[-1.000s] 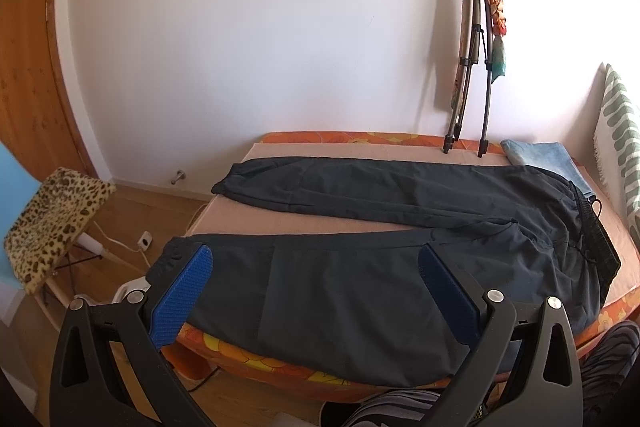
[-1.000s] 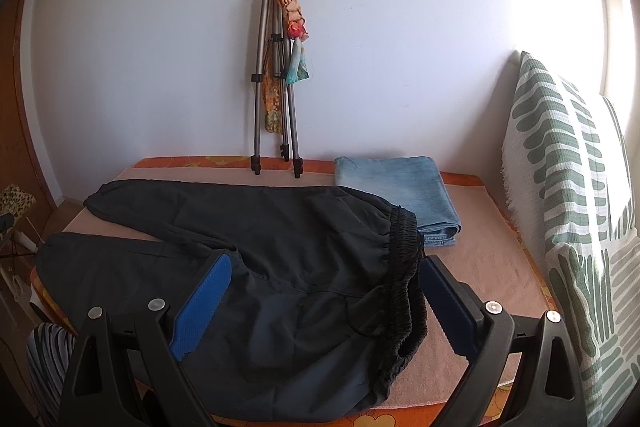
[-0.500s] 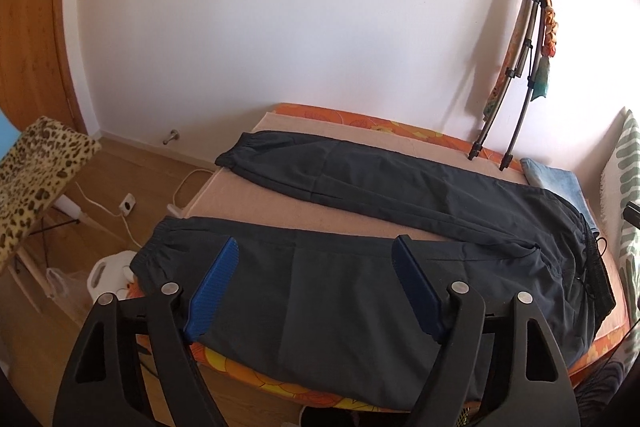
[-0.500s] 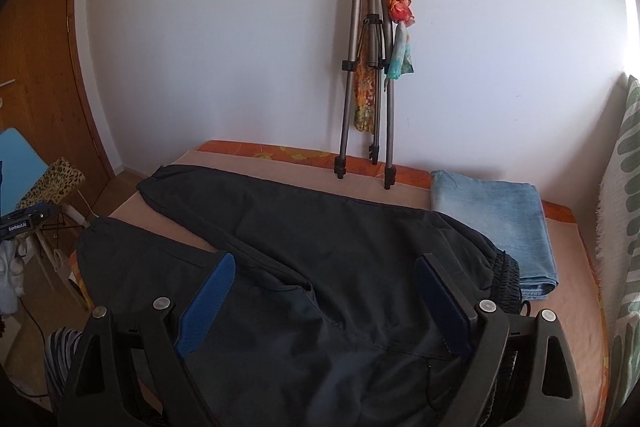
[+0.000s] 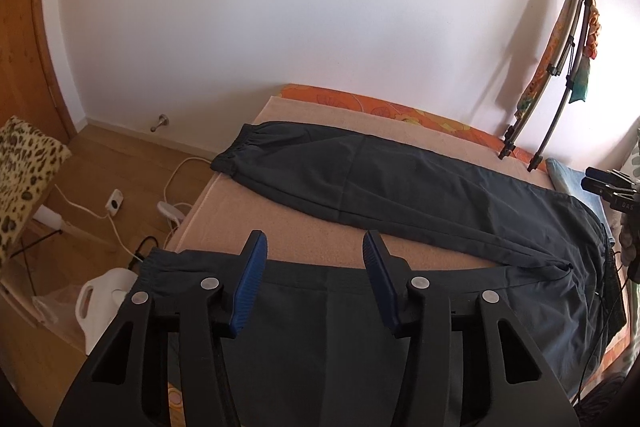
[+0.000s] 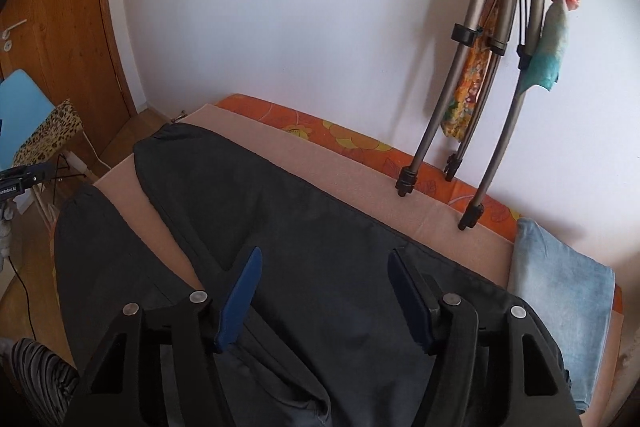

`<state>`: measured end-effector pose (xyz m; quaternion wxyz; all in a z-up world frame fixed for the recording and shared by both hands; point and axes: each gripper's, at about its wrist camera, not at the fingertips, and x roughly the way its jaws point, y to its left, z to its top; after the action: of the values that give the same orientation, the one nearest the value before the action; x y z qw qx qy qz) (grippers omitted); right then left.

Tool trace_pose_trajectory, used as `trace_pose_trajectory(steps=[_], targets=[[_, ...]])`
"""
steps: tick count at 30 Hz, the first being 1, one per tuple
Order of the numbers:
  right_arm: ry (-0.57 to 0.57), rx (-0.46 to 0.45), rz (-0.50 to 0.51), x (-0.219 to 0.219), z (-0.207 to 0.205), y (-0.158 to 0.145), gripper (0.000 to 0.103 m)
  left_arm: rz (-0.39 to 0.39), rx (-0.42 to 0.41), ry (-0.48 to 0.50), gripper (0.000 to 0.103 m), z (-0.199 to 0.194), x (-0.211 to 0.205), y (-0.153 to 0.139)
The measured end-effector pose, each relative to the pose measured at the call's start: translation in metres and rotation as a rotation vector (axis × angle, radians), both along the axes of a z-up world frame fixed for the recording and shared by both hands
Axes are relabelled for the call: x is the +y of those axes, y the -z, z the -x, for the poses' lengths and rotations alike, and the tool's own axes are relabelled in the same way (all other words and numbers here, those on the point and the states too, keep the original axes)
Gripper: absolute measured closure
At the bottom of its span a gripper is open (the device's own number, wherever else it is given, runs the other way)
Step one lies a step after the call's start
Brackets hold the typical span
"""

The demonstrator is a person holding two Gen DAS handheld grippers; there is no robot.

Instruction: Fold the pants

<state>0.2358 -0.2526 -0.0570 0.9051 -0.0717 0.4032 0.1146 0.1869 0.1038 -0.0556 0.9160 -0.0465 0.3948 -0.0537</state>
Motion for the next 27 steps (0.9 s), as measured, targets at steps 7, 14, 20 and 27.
trace_pose_trajectory(steps=[7, 14, 20, 27], targets=[[-0.060, 0.086, -0.014, 0.027, -0.096, 0.044, 0.037, 0.007, 0.041, 0.002, 0.055, -0.057, -0.002, 0.018], [-0.096, 0.176, 0.016, 0.045, -0.163, 0.099, 0.036, 0.011, 0.095, 0.000, 0.055, -0.117, -0.003, 0.042], [-0.109, 0.233, 0.047, 0.043, -0.194, 0.137, 0.036, 0.009, 0.139, -0.020, 0.055, -0.165, -0.003, 0.067], [-0.153, 0.286, 0.023, 0.038, -0.202, 0.155, 0.034, 0.050, 0.188, -0.102, 0.047, -0.213, 0.015, 0.083]])
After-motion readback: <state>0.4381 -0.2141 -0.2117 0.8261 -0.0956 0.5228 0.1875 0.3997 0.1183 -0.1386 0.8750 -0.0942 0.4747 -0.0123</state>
